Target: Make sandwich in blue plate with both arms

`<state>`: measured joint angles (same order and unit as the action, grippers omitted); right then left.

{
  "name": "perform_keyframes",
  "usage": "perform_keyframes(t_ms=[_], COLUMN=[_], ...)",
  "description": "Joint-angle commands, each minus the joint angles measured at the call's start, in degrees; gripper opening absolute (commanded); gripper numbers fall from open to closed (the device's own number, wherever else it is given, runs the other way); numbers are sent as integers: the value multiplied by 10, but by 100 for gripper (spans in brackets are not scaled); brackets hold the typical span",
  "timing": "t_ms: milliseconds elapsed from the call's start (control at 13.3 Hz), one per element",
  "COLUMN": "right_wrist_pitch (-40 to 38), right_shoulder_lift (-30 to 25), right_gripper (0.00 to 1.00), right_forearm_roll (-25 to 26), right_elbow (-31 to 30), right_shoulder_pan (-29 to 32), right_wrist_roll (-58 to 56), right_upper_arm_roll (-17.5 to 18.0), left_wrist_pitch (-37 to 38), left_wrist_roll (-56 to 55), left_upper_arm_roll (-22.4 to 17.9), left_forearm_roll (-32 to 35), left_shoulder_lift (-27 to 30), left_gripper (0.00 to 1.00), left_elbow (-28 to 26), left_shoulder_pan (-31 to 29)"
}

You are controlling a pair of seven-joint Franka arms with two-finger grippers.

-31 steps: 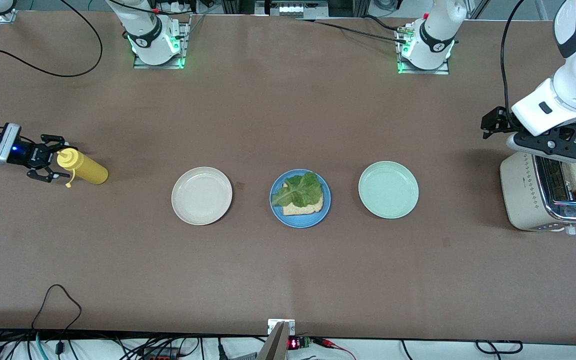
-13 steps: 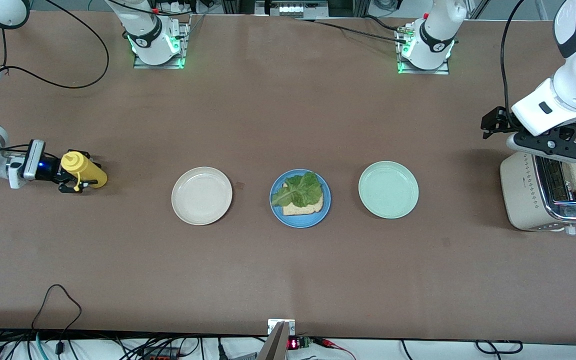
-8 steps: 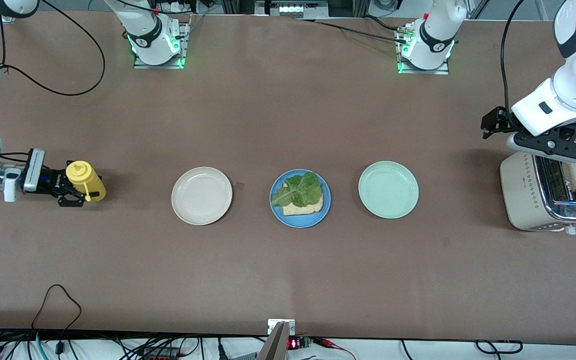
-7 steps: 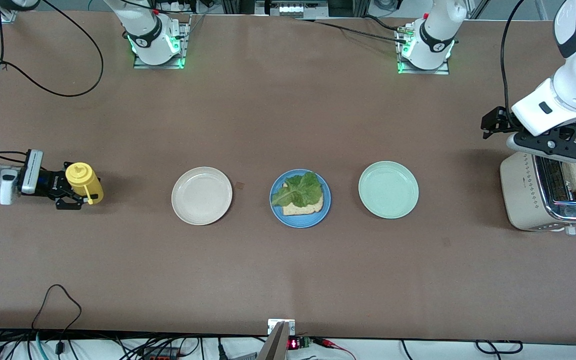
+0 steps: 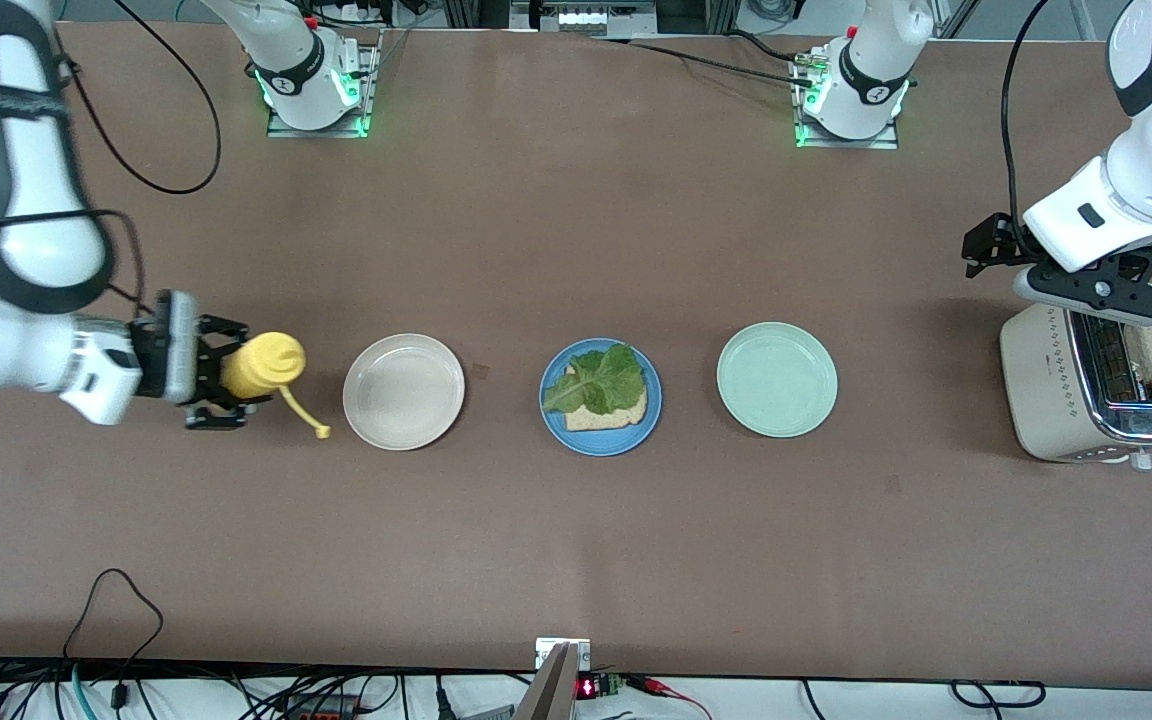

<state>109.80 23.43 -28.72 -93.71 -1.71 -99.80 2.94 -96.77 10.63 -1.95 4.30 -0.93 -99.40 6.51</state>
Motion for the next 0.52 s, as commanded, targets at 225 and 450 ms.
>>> perform_keyframes(t_ms=[225, 450], right_wrist_pitch=[65, 87], right_shoulder_lift=[-22, -1], right_gripper=[0, 0], right_forearm_roll=[157, 259], right_elbow=[-11, -11], right_shoulder_pan=[-163, -239], right_wrist_roll=[300, 420], right_upper_arm_roll=[-14, -14], left_wrist_pitch=[8, 8], left_wrist_roll=[9, 9], left_upper_arm_roll=[2, 2], left_forearm_roll=[-9, -9], left_shoulder_lift=[8, 8], left_gripper=[100, 100], left_elbow=[-1, -1], left_shoulder_pan=[-4, -4])
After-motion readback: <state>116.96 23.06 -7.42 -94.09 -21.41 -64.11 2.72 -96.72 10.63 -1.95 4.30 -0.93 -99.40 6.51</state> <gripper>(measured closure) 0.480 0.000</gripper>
